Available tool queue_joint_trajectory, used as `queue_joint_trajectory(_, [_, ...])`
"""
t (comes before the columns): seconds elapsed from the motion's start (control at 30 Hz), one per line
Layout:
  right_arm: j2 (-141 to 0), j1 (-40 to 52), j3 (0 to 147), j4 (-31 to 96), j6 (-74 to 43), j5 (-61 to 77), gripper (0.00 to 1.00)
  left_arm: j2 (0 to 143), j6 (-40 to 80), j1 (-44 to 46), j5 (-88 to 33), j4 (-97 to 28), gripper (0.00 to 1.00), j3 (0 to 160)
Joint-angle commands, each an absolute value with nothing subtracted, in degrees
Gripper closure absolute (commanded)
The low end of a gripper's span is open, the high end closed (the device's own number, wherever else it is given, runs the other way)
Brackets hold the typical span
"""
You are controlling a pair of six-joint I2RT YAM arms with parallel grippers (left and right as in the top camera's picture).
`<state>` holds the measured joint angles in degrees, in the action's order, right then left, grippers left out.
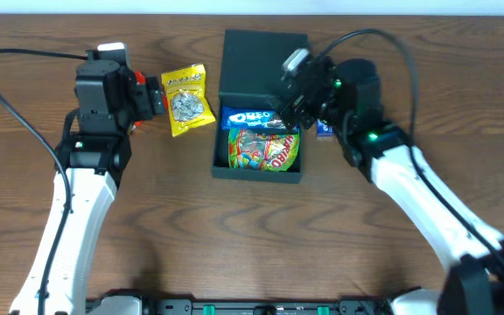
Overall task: Pack container
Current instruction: 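Lift the Oreo pack and place it in the box above the Haribo, then grasp the red Hacks bag with the left gripper and lift it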
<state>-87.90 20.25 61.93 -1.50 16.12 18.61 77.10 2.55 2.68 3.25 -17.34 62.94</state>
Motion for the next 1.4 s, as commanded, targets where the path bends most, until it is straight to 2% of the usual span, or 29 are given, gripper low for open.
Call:
queue_joint_trajectory(0.0, [-85.06, 19.09, 62.61, -1.52, 4.1, 20.93, 0.01, 80.53, 0.99, 2.59, -1.04, -17.85, 0.05, 64.12])
queue_joint_trajectory(0.23, [-84.12, 19.03, 62.61, 2.55, 2.39, 20.99, 0.01, 88.55, -1.32, 2.66, -3.29, -17.8, 0.05, 64.12])
queue_joint_trajectory(0.37, [-84.12, 17.69, 62.61, 5.91, 0.97, 15.81, 0.01, 91.68, -3.79, 2.63, -3.14, -17.43, 0.05, 64.12])
queue_joint_trajectory(0.6, [-84.12, 14.59, 62.61, 11.57, 0.67, 15.25, 0.01, 96.12, -9.19, 2.42, 11.07, -15.07, 0.03, 64.12])
queue_joint_trajectory(0.93, [-84.12, 14.48, 62.61, 15.11, 0.69, 15.25, 0.01, 104.62, -12.86, -1.74, 10.9, -7.46, 0.03, 64.12])
queue_joint_trajectory(1.03, [-84.12, 14.48, 62.61, 16.47, 0.69, 15.25, 0.01, 106.02, -12.93, -3.57, 8.86, -5.19, 0.0, 64.12])
queue_joint_trajectory(1.07, [-84.12, 14.48, 62.61, 16.62, 0.69, 15.25, 0.01, 106.39, -12.95, -4.05, 7.49, -4.67, 0.07, 64.12])
queue_joint_trajectory(1.13, [-84.12, 14.48, 62.61, 16.73, 0.69, 15.25, 0.01, 107.35, -13.21, -4.86, 5.1, -3.92, 0.16, 64.12])
queue_joint_trajectory(1.2, [-84.12, 14.48, 62.61, 16.73, 0.67, 15.25, 0.01, 108.4, -13.32, -5.26, 4.49, -3.18, 0.2, 64.14])
queue_joint_trajectory(1.37, [-84.12, 14.48, 62.61, 16.71, 0.69, 15.25, 0.01, 110.17, -13.37, -5.28, 4.4, -2.46, 0.45, 64.12])
